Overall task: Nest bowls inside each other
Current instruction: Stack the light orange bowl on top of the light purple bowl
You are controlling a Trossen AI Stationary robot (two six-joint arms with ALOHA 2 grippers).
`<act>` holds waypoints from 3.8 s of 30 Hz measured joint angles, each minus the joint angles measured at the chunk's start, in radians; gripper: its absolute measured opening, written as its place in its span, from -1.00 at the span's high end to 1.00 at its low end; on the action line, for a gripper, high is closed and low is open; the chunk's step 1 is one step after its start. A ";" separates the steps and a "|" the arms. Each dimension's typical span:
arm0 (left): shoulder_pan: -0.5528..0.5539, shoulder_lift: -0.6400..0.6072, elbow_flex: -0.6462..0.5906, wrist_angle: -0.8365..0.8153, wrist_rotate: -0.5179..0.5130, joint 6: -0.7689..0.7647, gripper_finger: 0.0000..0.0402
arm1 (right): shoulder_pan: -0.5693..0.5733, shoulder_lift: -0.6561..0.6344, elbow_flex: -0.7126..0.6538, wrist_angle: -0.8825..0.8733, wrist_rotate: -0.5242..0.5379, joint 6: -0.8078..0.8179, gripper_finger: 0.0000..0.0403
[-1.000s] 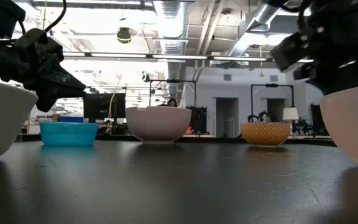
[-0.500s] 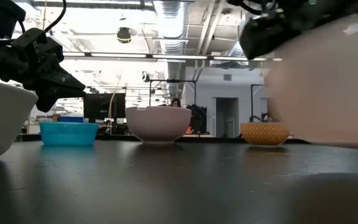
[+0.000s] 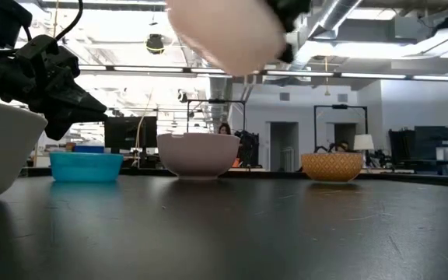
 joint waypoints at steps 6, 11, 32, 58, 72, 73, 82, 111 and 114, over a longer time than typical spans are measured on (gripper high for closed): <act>0.000 0.000 0.000 0.000 0.000 -0.019 0.56 | -0.186 0.110 0.081 0.080 0.019 0.015 0.97; 0.000 0.000 0.000 0.000 0.000 -0.020 0.56 | -0.294 0.251 0.177 0.069 0.002 0.096 0.97; 0.000 0.000 0.000 0.000 0.003 -0.019 0.56 | -0.375 0.515 0.422 -0.102 -0.071 0.120 0.93; 0.000 0.000 0.000 -0.001 0.009 -0.028 0.56 | -0.345 0.508 0.585 -0.209 0.083 0.012 -0.16; 0.000 0.000 0.000 -0.001 0.008 0.000 0.56 | -0.074 0.510 0.523 -0.332 0.382 -0.083 0.13; 0.000 0.000 0.000 -0.001 0.008 0.000 0.56 | -0.055 0.509 0.507 -0.309 0.430 -0.082 0.15; 0.000 0.000 0.000 -0.001 0.007 0.000 0.56 | -0.015 0.512 0.470 -0.289 0.513 -0.044 0.29; 0.000 0.000 0.000 -0.001 0.011 -0.015 0.56 | -0.021 0.515 0.469 -0.359 0.454 -0.037 0.32; 0.000 0.000 0.000 -0.001 0.011 -0.019 0.56 | -0.021 0.515 0.469 -0.364 0.454 -0.037 0.32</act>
